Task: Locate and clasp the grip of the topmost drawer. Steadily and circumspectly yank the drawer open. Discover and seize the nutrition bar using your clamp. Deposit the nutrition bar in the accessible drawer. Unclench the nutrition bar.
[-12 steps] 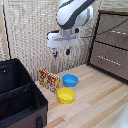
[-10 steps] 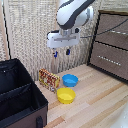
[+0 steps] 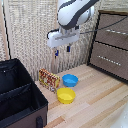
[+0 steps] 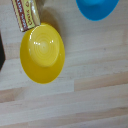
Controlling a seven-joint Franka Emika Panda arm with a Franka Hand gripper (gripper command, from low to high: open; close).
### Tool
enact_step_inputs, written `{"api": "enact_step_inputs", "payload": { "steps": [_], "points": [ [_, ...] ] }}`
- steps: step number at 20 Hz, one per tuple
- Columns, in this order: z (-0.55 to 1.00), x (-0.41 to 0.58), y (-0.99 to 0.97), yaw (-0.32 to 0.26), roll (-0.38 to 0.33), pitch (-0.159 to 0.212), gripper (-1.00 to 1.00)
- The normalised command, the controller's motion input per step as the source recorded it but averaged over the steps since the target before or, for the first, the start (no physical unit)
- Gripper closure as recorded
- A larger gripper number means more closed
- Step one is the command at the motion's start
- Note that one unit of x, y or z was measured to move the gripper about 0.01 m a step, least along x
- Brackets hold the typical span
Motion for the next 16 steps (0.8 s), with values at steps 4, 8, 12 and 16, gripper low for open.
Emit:
{"api": "enact_step_inputs", "payload": {
  "steps": [4, 8, 12, 16],
  "points": [
    [0.15, -0.014, -0.2, 0.184, -0.212, -0.086, -1.0],
    [0.07, 0.0, -0.18, 0.147, -0.266, -0.006, -1.0],
    [0.03, 0.0, -0.17, 0.147, -0.282, 0.018, -1.0],
    [0.04, 0.0, -0.14, 0.149, -0.279, 0.06, -1.0]
  ]
}}
